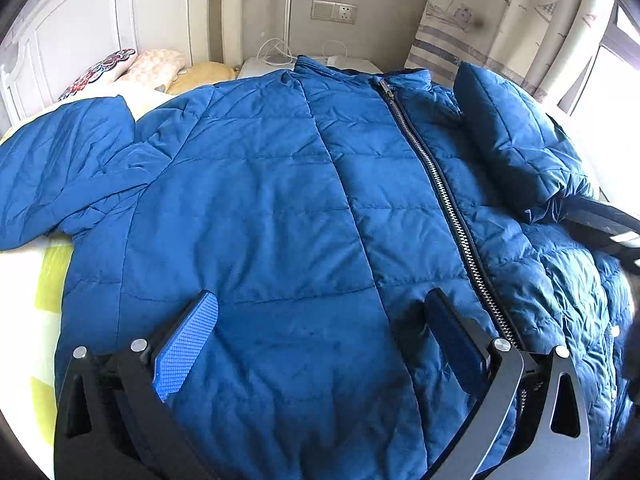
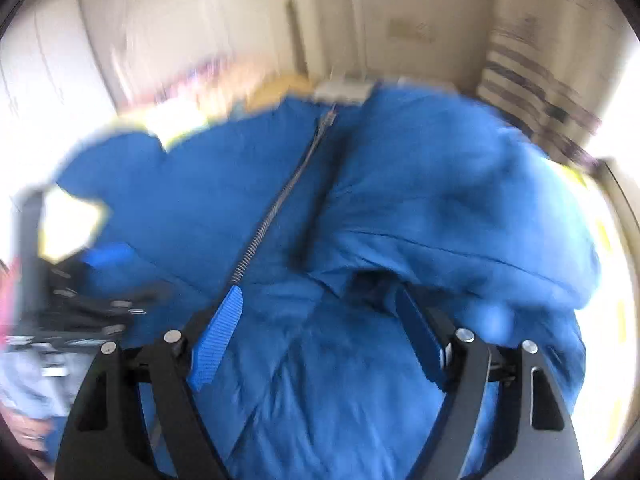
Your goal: Fold large clothes
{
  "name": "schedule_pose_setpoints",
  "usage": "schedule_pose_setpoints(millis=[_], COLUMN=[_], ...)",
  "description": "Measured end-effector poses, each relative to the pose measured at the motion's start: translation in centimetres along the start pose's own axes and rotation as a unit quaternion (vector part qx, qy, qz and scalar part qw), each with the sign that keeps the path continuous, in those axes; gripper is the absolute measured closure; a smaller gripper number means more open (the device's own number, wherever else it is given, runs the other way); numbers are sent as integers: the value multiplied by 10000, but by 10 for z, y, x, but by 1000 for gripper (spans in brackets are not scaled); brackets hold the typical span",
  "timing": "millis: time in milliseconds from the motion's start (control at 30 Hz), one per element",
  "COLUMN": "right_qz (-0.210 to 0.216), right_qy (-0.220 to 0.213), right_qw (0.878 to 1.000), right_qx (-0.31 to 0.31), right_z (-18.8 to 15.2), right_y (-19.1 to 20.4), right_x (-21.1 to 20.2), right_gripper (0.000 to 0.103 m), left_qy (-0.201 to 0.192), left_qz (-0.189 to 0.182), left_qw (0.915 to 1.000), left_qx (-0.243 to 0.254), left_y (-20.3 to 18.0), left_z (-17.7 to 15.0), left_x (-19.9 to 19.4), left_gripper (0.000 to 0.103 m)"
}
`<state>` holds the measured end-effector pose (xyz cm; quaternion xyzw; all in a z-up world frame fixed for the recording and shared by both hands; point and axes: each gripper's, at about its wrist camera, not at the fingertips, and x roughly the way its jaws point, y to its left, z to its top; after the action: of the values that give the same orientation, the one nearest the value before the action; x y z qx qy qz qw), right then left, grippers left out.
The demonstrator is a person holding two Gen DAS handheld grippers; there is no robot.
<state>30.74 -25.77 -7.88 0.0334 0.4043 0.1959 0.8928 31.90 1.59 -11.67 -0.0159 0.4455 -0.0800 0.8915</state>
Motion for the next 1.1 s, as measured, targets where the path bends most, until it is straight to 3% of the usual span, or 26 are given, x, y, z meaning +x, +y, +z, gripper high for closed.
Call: schedule_pose_setpoints(millis=[100, 167, 300, 367, 433, 467, 567, 667, 700, 767, 800, 833, 900, 967, 1033, 1100], right_qz=[-34, -103, 431, 446, 175, 62, -98, 279, 567, 1539, 1814, 1831, 1708, 1410, 915, 18], right_qy=[-709, -1003, -575, -628, -1024, -1366, -1776, -1887, -1853, -1512, -1350, -1318, -1453, -1545, -1516, -1278], right_qw=[9923, 9749, 9302, 9227, 9282, 9348, 9557, 9734, 9769, 9763, 9740, 9737, 9723, 9762, 9838, 9914], right_qx=[1017, 1983, 3600, 3777, 3574, 3279, 2346, 1270, 905, 167, -146, -326, -660, -567, -298, 279], right_z=[-9, -14, -37, -40, -38, -31, -10, 12, 19, 33, 37, 38, 28, 27, 19, 4], right_y=[-61, -116, -192, -201, -195, -181, -130, -63, -37, 16, 39, 50, 63, 39, 9, -48], right_x=[-52, -66, -44, -37, -50, -61, -81, -92, -89, -77, -73, -72, -84, -87, -91, -85], right_gripper=[25, 21, 20, 34, 71, 77, 81, 82, 80, 63, 41, 32, 32, 32, 32, 32], left_qy=[10, 3, -65, -96, -107, -109, -142, -179, -186, -220, -233, -251, -284, -303, -288, -280], left_qz=[20, 13, -134, -229, -260, -257, -272, -430, -507, -621, -650, -698, -765, -833, -874, -915], left_qw=[10000, 10000, 9997, 9993, 9991, 9992, 9990, 9979, 9972, 9961, 9958, 9952, 9942, 9932, 9926, 9922], left_qx=[4, -3, -185, -279, -306, -303, -327, -458, -513, -590, -609, -641, -698, -757, -792, -805], left_y=[-1, -1, 7, 11, 12, 12, 12, 18, 21, 24, 25, 27, 29, 31, 32, 32], left_z=[1, 1, 2, 2, 2, 2, 2, 2, 2, 1, 0, -1, -2, -2, -2, -1], left_x=[0, 0, -3, -5, -5, -5, -6, -8, -9, -10, -11, -12, -13, -14, -13, -14], left_gripper=[4, 4, 4, 4, 4, 4, 4, 4, 4, 4, 4, 4, 4, 4, 4, 4])
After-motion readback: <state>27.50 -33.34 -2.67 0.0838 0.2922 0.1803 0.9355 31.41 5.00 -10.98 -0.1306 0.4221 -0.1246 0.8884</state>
